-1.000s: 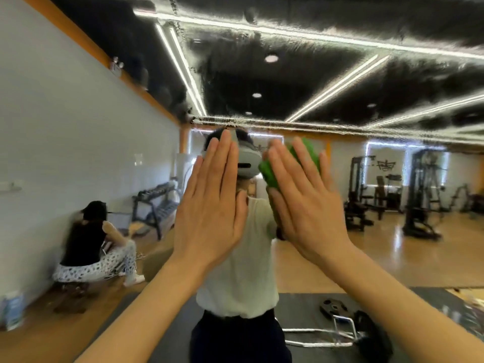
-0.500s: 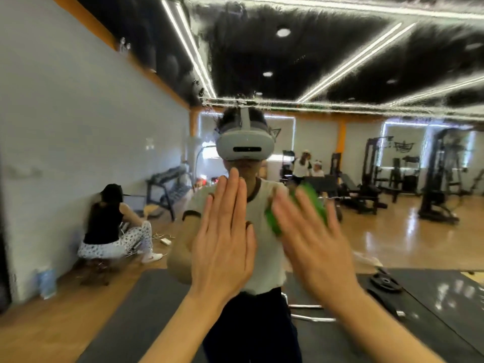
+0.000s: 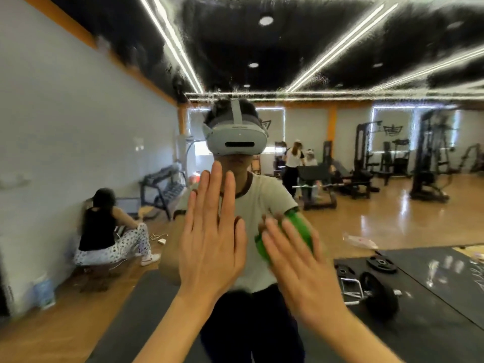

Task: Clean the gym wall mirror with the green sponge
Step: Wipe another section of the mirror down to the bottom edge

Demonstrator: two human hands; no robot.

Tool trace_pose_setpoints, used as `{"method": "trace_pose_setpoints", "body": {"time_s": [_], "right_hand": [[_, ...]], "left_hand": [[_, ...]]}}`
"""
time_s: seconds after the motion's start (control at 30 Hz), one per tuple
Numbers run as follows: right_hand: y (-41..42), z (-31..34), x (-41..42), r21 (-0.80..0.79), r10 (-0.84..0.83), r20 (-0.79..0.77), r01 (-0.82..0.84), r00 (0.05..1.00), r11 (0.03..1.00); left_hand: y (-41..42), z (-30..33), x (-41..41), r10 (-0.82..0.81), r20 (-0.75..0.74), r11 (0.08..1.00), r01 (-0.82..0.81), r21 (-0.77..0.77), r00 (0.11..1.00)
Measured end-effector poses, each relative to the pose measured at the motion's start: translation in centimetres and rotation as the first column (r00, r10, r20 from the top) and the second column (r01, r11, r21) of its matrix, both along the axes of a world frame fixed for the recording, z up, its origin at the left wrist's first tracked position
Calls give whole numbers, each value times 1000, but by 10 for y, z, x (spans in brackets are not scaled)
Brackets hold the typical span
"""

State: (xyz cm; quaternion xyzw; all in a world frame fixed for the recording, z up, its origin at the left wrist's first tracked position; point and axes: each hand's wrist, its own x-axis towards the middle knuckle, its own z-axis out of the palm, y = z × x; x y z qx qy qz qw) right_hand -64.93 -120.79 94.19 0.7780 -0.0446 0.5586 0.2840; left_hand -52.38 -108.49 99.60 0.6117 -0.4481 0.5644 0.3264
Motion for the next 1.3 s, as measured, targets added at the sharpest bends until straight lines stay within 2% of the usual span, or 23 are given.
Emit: {"method": "trace_pose_setpoints", "body": {"time_s": [0.07, 0.13, 0.2, 0.3, 0.4, 0.47, 0.5, 0.57, 0.7, 0.73, 0.8, 0.9, 0.97, 1.03, 1.07, 1.2, 1.23, 1.3], "right_hand": [[-4, 75, 5, 46, 4, 142, -11, 990, 999], [-7, 146, 7, 150, 38, 314, -89, 949, 985], [-6, 181, 9, 205, 42, 425, -141, 904, 969], [-3, 134, 13, 223, 44, 400, -144, 915, 964], [1, 17, 3, 230, 18, 242, -76, 970, 970], [-2, -24, -9, 174, -24, 147, -2, 989, 985], [-7, -18, -12, 146, -37, 113, 20, 993, 989], [-14, 35, -11, 133, -35, 142, 16, 989, 991], [-19, 158, -6, 215, 40, 371, -127, 928, 968], [-22, 162, -4, 210, 30, 396, -123, 918, 970], [-23, 129, -4, 210, 12, 381, -99, 924, 973], [-20, 20, -14, 222, -18, 229, -34, 973, 975], [-22, -23, -25, 180, -27, 134, 2, 991, 984], [-31, -1, -29, 143, -32, 110, 16, 993, 990], [-35, 28, -29, 135, -15, 147, -5, 989, 991], [-47, 153, -29, 204, 42, 400, -134, 915, 970], [-50, 164, -29, 211, 35, 430, -137, 902, 968], [-54, 145, -29, 204, 18, 421, -114, 907, 972]], "left_hand": [[0, 0, 0, 5, 3, 1000, -5, 7, 1000], [1, 0, 0, 10, 3, 1000, -10, 7, 1000], [1, 1, 0, 18, 3, 1000, -18, -1, 1000], [1, 0, -1, 12, 4, 1000, -12, -8, 1000], [1, -1, 0, 12, 8, 1000, -12, -7, 1000], [1, -1, -1, 16, 10, 1000, -15, -13, 1000], [1, -1, -2, 12, 8, 1000, -12, -16, 1000], [1, -1, -2, -7, -5, 1000, 6, -17, 1000], [3, 0, -5, -46, -40, 999, 45, -15, 998], [3, 1, -5, -53, -44, 999, 52, -16, 998], [4, 1, -8, -66, -57, 998, 65, -20, 996], [-3, 0, -20, -105, -43, 995, 105, 1, 994], [-18, 0, -36, -130, 6, 990, 130, 48, 991], [-36, 4, -53, -175, 33, 982, 172, 75, 984], [-44, 8, -61, -198, 30, 978, 196, 71, 980], [-63, 19, -70, -204, -15, 979, 204, -10, 979], [-65, 19, -69, -186, -10, 982, 185, -19, 983], [-68, 17, -67, -158, 3, 987, 158, -25, 987]]}}
